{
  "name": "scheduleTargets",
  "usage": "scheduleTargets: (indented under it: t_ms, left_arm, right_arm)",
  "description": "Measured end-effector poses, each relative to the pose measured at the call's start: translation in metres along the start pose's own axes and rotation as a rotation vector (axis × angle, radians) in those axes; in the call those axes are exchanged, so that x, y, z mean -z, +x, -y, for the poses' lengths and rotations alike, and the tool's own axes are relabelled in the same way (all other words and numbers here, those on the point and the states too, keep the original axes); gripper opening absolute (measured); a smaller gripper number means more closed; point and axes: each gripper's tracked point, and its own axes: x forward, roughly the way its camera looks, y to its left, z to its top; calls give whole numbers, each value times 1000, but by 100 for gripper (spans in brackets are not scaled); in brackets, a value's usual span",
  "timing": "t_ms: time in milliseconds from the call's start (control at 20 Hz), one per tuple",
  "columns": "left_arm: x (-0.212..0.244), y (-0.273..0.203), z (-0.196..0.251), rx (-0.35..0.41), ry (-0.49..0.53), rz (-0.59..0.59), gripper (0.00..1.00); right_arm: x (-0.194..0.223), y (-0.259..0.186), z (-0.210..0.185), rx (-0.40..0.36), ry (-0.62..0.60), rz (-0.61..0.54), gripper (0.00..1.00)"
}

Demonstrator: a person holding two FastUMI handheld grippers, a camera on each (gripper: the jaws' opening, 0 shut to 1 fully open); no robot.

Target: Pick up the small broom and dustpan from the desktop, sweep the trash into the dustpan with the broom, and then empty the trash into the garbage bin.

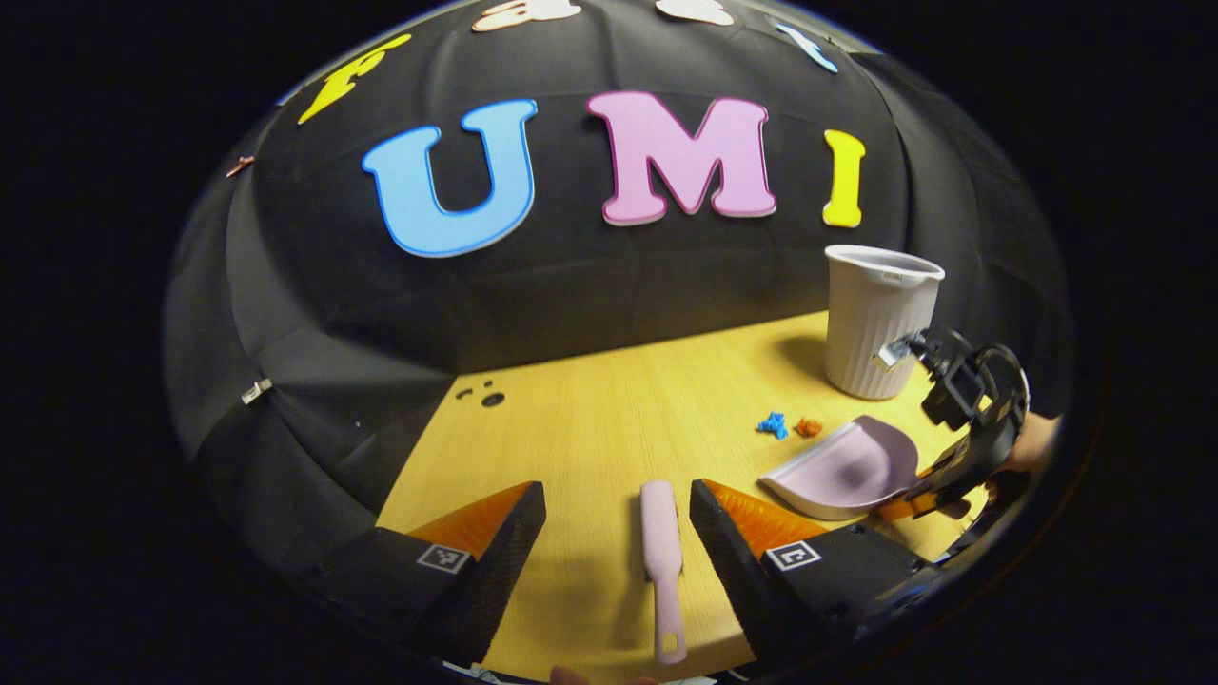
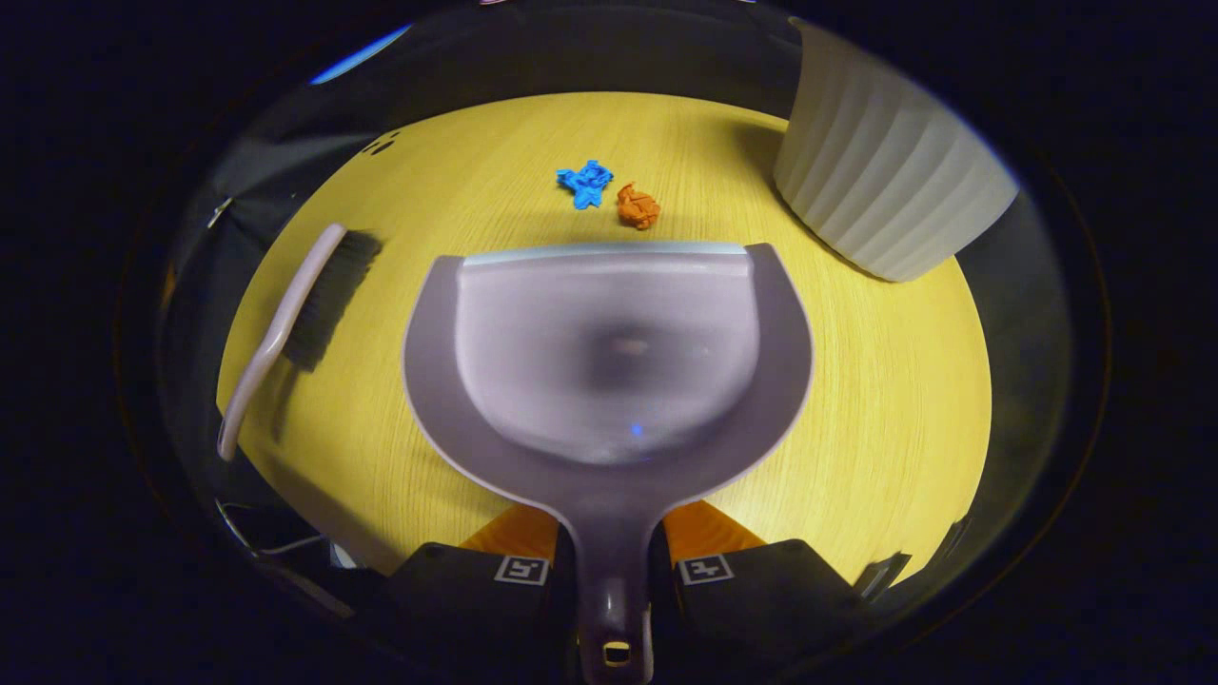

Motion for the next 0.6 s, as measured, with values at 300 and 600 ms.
scheduleTargets:
  t_ms: [300,600]
  left_arm:
    - [81,35,33,108,-27,-360,95]
    - [117,67,41,87,-15,-533,89]
  right_arm:
    - [21,-53,36,-1,-93,65,34]
    - [41,-66,68,39,-103,56,34]
